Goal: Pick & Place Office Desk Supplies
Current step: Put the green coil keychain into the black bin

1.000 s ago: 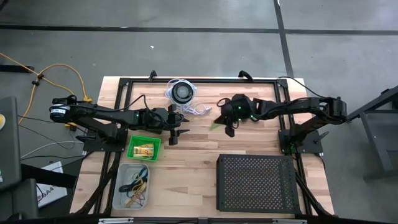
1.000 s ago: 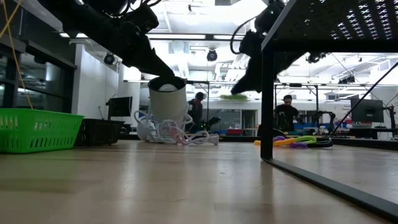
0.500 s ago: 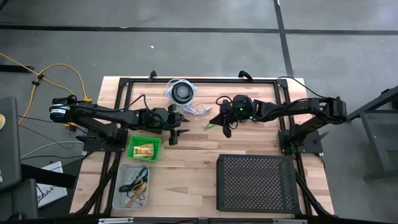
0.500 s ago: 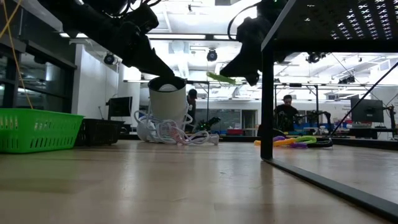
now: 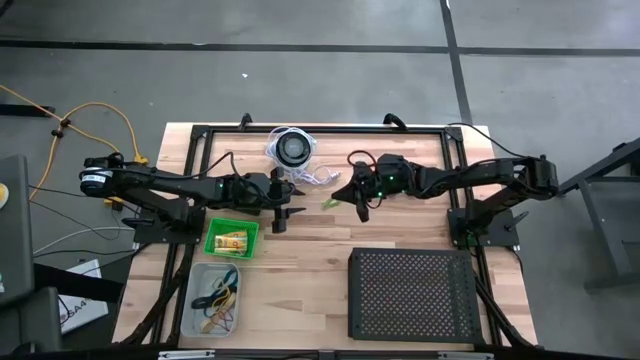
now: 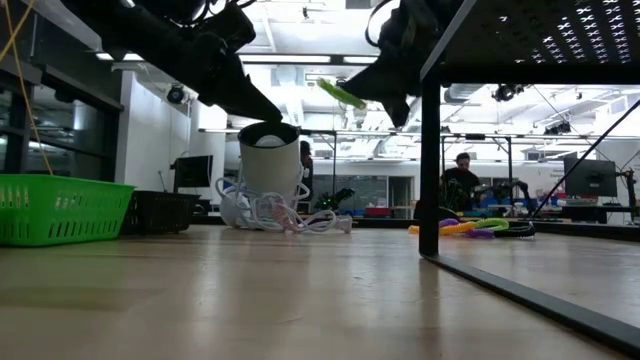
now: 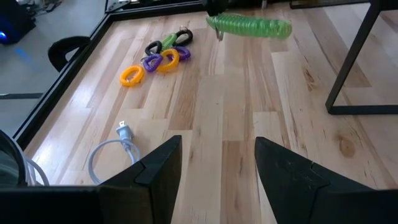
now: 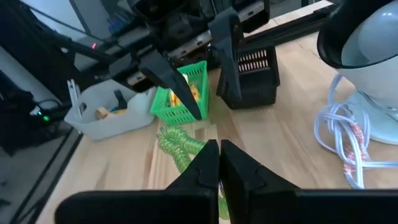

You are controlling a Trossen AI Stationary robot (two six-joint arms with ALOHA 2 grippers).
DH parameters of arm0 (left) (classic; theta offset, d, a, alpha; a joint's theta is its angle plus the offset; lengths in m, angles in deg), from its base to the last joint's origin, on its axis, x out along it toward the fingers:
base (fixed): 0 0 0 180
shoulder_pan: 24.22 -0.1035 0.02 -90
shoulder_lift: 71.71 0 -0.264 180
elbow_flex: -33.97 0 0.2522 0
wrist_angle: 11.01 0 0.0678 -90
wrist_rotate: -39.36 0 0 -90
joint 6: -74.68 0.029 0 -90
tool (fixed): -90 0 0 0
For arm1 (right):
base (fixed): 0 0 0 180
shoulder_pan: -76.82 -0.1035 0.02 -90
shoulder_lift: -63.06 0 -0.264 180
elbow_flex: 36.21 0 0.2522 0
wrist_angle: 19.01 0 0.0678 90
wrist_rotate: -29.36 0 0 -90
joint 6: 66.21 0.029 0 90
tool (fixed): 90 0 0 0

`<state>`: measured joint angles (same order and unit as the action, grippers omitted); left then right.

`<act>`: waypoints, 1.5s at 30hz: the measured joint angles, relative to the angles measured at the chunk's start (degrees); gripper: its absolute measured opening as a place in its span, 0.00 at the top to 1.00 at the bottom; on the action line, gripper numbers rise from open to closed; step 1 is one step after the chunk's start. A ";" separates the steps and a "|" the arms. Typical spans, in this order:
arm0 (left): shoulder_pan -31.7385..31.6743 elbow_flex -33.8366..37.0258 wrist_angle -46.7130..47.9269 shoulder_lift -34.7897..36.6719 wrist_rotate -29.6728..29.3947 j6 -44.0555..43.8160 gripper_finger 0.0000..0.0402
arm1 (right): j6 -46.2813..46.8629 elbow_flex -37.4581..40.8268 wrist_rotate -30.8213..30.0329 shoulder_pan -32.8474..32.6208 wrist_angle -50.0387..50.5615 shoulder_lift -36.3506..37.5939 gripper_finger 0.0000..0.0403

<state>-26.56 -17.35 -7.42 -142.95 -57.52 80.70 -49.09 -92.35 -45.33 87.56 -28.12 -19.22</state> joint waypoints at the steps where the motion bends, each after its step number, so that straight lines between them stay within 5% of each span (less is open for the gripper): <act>1: 0.02 0.00 -0.08 0.00 0.00 -0.02 0.52 | 0.49 0.00 -0.02 0.00 -0.16 0.00 1.00; 32: 0.00 0.00 -6.90 -0.02 0.00 -2.89 0.52 | 1.32 0.00 -0.13 0.00 -1.40 0.00 1.00; 40: 0.52 0.00 -6.85 -0.02 -2.37 1.85 0.52 | 1.32 0.00 -0.15 0.00 -1.88 0.00 1.00; 45: 1.80 0.00 -7.03 -0.02 -6.83 12.71 0.52 | 3.03 0.00 -0.13 0.00 -1.86 0.00 1.00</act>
<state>-24.76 -17.35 -14.45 -142.98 -64.35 93.41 -46.06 -92.35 -45.47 87.56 -29.98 -19.22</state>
